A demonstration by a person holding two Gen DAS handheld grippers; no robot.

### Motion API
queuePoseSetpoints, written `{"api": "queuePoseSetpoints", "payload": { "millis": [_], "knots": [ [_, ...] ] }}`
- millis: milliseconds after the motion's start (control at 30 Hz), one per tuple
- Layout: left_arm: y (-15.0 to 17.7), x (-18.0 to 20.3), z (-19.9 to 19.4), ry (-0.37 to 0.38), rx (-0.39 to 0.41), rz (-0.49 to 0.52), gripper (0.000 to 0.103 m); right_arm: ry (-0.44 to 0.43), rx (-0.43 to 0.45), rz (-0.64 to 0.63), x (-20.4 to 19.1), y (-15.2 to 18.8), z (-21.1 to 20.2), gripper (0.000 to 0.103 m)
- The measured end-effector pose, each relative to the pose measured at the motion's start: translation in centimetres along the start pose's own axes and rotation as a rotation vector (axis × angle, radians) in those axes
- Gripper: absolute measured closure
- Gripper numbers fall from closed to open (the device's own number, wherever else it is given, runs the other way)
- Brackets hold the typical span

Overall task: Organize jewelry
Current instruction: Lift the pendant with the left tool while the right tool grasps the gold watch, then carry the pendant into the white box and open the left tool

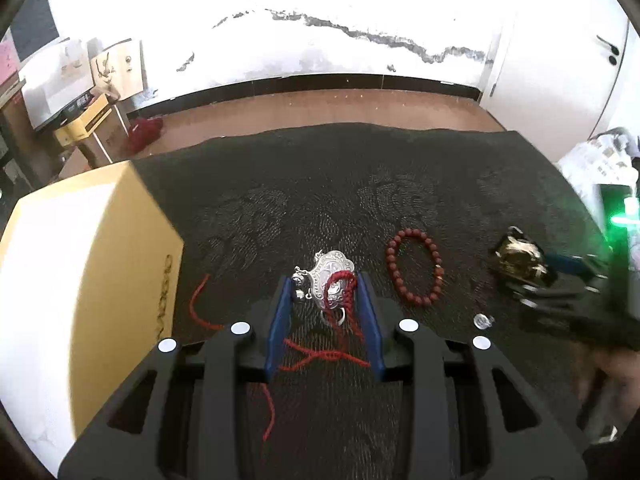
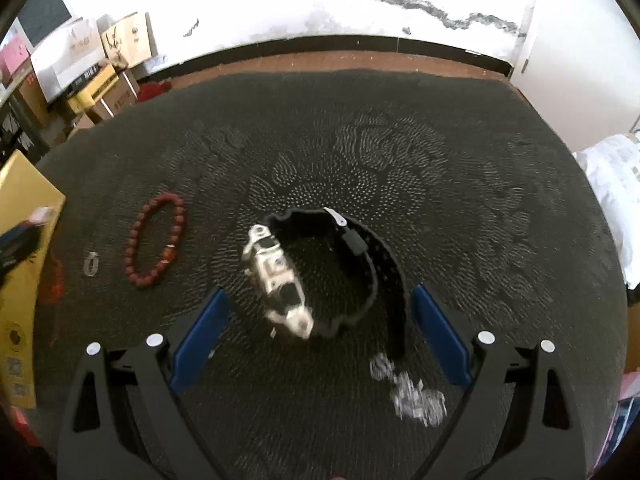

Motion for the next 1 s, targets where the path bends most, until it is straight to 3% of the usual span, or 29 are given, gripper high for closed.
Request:
{"api": "queuePoseSetpoints", "payload": {
  "millis": [200,267,300,333,600,867,1000],
  "knots": [
    [0.5,0.4,-1.5,0.02,-0.001,0.027,0.07,0.032,0.003,-0.029,-0.2,-0.4,0.4,0.015],
    [0.5,0.3,-1.7,0.021,0.0,0.026,0.07,0.036,0.012,-0.02,-0.1,-0.6,0.1,0.026],
    [0.6,0.2,-1.8,0.021,-0.001,0.026,0.07,0.035,0.013,-0.015,-0.2,-0.6,-0.1,0.037],
    [0.7,0.1,-1.8,0.022,-0.003,0.025,0.07,0.039,0.008,-0.013,-0.1,-0.6,-0.1,0.04],
    [1.1,-0.2,-2.2,0.015,-0.011,0.018,0.07,0.033,0.007,0.007,-0.8,-0.4,-1.1,0.044],
    [0.6,-0.7,-5.2,0.038,0.023,-0.02,0.07,0.02,0.088,-0.012,-2.9,-1.0,-7.5,0.044],
    [0.2,-2.2,-7.6,-0.006,0.046,-0.055,0.07,-0.01,0.136,-0.052,-5.3,-0.8,-12.2,0.044]
  ]
}}
Point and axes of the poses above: each gripper's, at about its wrist camera, not at the fingertips, and z roughly the way its jaws point, x to its right, y to its underside, the point moved 9 cm from there along z, roughly the way its jaws point, and after that the axes turned 5 degrees about x, right-handed, at the moved point
